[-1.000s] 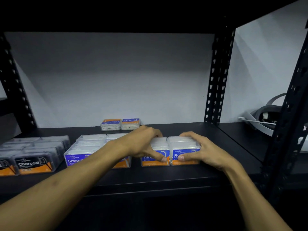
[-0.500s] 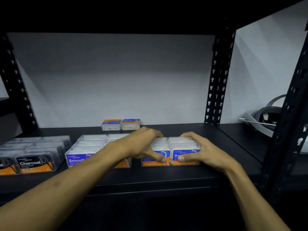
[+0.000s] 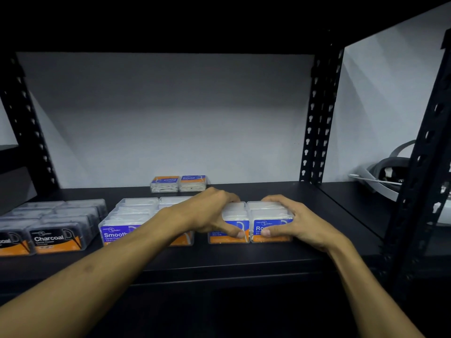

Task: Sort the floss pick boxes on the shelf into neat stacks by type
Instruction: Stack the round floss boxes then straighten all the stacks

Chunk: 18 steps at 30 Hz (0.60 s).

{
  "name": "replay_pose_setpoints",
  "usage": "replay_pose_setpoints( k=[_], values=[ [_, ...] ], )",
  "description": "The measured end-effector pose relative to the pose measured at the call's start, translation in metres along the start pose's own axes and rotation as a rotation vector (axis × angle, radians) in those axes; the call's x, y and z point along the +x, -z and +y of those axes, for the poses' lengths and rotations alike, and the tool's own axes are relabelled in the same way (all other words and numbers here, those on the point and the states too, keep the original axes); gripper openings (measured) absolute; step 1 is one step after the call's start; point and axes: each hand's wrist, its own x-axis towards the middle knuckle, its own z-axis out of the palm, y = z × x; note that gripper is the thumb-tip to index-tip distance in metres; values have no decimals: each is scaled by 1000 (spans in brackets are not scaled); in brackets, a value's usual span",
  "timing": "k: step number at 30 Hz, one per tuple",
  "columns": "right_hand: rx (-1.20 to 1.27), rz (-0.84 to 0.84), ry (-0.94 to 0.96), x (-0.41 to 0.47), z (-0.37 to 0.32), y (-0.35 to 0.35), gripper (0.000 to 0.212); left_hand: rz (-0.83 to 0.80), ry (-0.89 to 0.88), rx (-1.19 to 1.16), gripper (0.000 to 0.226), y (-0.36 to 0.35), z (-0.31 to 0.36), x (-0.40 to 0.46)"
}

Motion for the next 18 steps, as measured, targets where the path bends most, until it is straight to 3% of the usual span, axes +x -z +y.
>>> replay_pose_setpoints(
  k=[3, 8, 13, 18],
  values=[
    [-16, 17, -22, 0, 0, 0, 69, -12, 26, -12, 78, 0, 2, -2],
    [54, 69, -17, -4, -7, 2, 83, 51, 54, -65, 105, 11, 12, -9],
    [-198, 256, 33, -11, -36, 6, 76, 147, 126, -129, 87, 42, -3, -19],
    [-410, 247, 96, 14, -69, -13, 61, 184, 244, -151, 64, 65, -56, -30]
  ],
)
